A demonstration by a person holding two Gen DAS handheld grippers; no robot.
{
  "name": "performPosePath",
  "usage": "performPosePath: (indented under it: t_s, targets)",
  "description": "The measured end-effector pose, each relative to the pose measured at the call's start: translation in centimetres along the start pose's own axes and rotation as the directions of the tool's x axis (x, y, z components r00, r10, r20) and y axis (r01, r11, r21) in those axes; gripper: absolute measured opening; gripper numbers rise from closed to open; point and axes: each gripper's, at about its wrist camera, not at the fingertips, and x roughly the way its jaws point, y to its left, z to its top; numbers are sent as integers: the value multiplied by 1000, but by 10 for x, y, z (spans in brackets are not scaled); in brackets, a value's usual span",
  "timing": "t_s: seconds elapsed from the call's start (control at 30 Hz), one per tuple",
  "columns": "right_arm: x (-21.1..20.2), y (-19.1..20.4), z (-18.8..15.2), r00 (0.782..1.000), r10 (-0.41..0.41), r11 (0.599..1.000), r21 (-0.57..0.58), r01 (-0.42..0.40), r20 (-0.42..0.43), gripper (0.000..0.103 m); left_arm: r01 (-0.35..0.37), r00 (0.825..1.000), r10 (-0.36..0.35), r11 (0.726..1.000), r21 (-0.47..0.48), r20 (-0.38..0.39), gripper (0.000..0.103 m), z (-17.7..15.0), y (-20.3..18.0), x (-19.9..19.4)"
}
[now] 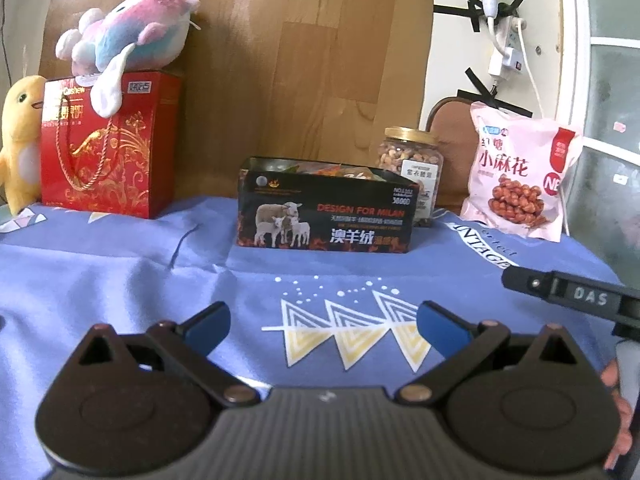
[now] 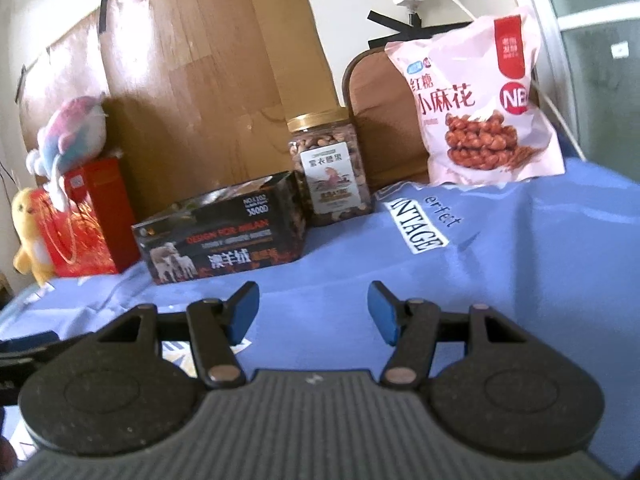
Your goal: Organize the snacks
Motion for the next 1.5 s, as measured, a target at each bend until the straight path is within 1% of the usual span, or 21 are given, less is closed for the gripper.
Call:
performPosePath:
  t_s: [0.17, 0.37, 0.43, 0.53, 0.67, 0.83, 0.93, 1.0, 1.07, 1.13, 1.23, 1.33, 1.5]
  targets:
    - [-2, 8, -2, 997, -75, 996, -50, 76, 18, 63, 57, 998, -57, 998, -6, 0, 103, -1, 3, -2]
    - [-7, 20, -5, 986, -154, 981, -111, 161, 70, 63, 103, 995, -104, 995, 16, 16, 103, -3, -2, -6]
    - [-10, 24, -6, 982, -168, 975, -130, 179, 92, 63, 111, 994, -111, 993, 29, 22, 103, -4, -4, -8]
    - [-14, 28, -8, 980, -167, 973, -145, 182, 109, 65, 114, 993, -116, 993, 41, 35, 103, -4, -5, -10]
    - [-19, 34, -11, 976, -168, 966, -173, 190, 136, 72, 111, 993, -112, 993, 31, 40, 103, -3, -4, -10]
    - [-15, 36, -10, 982, -154, 965, -197, 174, 111, 72, 90, 996, -90, 996, 8, 27, 103, -3, -1, -7]
    - [-12, 32, -8, 988, -130, 975, -171, 142, 80, 79, 73, 997, -73, 997, -2, 19, 103, -2, 1, -4]
    - [-8, 30, -7, 991, -122, 980, -150, 129, 55, 80, 59, 998, -59, 998, -6, 16, 103, -2, 1, -3]
    - [-8, 32, -8, 989, -136, 978, -152, 144, 57, 80, 38, 999, -38, 999, -6, 15, 103, -2, 0, -2]
    - [-13, 33, -10, 988, -129, 978, -153, 142, 87, 81, 18, 1000, -18, 1000, -3, 5, 103, -1, -2, 0]
    - [-18, 34, -10, 987, -107, 979, -160, 125, 120, 86, 3, 1000, -2, 1000, 4, -22, 103, -1, -4, 5]
    - [-18, 34, -10, 994, -38, 983, -177, 56, 106, 87, -15, 998, 15, 1000, -2, -62, 103, 0, -3, 11]
    - [-17, 35, -9, 996, 15, 983, -184, 2, 91, 87, -66, 992, 59, 995, -70, -108, 103, 0, 8, 17]
